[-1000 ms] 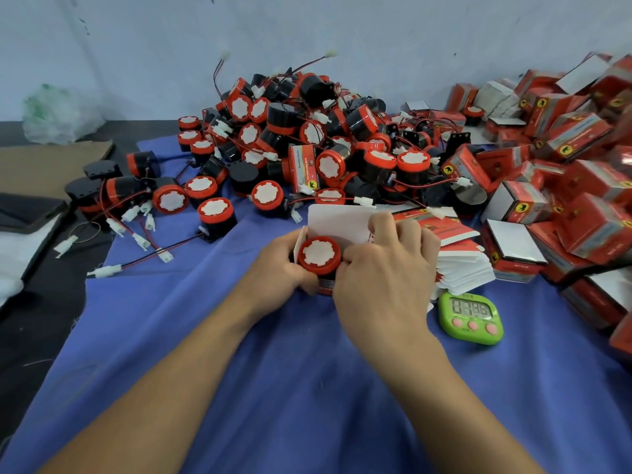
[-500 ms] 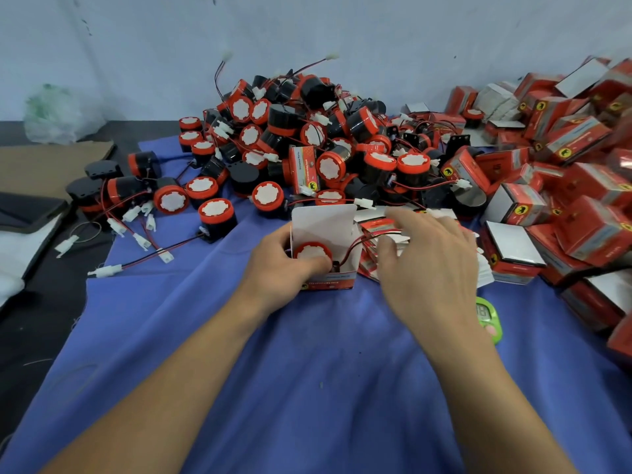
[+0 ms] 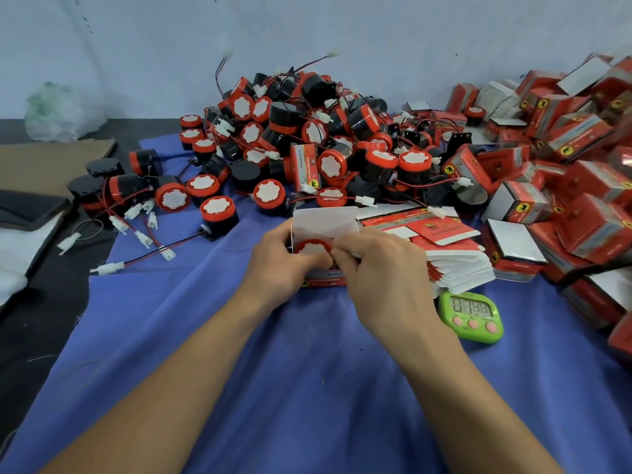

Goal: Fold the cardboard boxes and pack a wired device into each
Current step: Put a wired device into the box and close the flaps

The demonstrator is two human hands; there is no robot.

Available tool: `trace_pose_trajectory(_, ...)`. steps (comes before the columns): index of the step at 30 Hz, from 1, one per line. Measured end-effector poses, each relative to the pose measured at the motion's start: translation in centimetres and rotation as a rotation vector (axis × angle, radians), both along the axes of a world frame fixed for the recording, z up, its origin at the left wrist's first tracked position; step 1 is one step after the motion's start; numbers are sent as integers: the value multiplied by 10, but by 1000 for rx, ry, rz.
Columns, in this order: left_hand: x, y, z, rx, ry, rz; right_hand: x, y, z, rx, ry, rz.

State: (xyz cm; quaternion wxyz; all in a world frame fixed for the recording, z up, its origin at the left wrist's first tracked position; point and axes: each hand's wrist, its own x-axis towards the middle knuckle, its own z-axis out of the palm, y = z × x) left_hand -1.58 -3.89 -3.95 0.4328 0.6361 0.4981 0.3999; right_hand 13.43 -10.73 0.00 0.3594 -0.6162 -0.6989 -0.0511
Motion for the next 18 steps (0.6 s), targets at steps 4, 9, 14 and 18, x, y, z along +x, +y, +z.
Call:
trace_pose_trajectory(4, -1, 1, -1, -11, 12, -3, 1, 2, 9, -57, -150, -183)
trace_pose_trajectory(9, 2, 0, -3, 33, 10, 16, -12, -2, 15, -210, -463, -166)
trace_pose_trajectory(14, 10, -6, 0, 49, 58, 170, -13, -4, 25, -300, -505, -42)
trace_pose_trajectory(18, 14, -6, 1, -18, 76, 226, -7, -6, 14, -310, -339, -37)
